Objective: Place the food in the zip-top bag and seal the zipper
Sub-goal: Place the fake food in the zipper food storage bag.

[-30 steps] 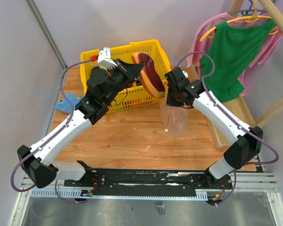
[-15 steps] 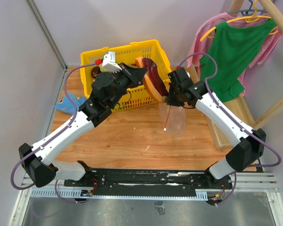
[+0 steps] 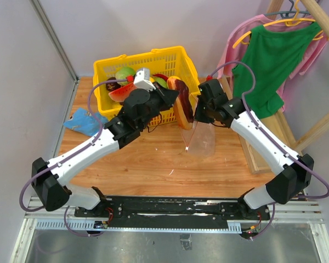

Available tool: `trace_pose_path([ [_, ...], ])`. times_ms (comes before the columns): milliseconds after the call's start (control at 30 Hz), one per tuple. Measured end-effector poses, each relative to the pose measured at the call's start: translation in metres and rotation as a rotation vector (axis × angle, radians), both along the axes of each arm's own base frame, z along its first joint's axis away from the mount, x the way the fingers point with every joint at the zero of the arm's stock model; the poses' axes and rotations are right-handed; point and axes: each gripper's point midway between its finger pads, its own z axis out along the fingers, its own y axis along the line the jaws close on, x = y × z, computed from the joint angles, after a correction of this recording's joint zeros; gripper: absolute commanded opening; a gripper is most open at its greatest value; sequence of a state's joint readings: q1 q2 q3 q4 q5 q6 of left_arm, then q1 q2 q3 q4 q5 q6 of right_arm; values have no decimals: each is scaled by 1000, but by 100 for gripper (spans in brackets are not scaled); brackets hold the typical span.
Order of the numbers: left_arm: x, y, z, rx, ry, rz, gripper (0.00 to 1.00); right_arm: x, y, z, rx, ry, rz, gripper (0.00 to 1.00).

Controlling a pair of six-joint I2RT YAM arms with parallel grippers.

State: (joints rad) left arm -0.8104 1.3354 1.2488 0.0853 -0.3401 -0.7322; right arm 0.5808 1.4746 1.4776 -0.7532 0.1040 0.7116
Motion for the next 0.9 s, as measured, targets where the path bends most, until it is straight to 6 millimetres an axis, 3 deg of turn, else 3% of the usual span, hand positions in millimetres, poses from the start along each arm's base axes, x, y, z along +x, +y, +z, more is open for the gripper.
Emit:
trace_pose_path([
  [167,1,-6,-17,38,35,7,0,0,2,4,22,-18,7,1],
  [900,-3,-26,-56,-18,184,12,0,-9,5,10,96,-57,24,1],
])
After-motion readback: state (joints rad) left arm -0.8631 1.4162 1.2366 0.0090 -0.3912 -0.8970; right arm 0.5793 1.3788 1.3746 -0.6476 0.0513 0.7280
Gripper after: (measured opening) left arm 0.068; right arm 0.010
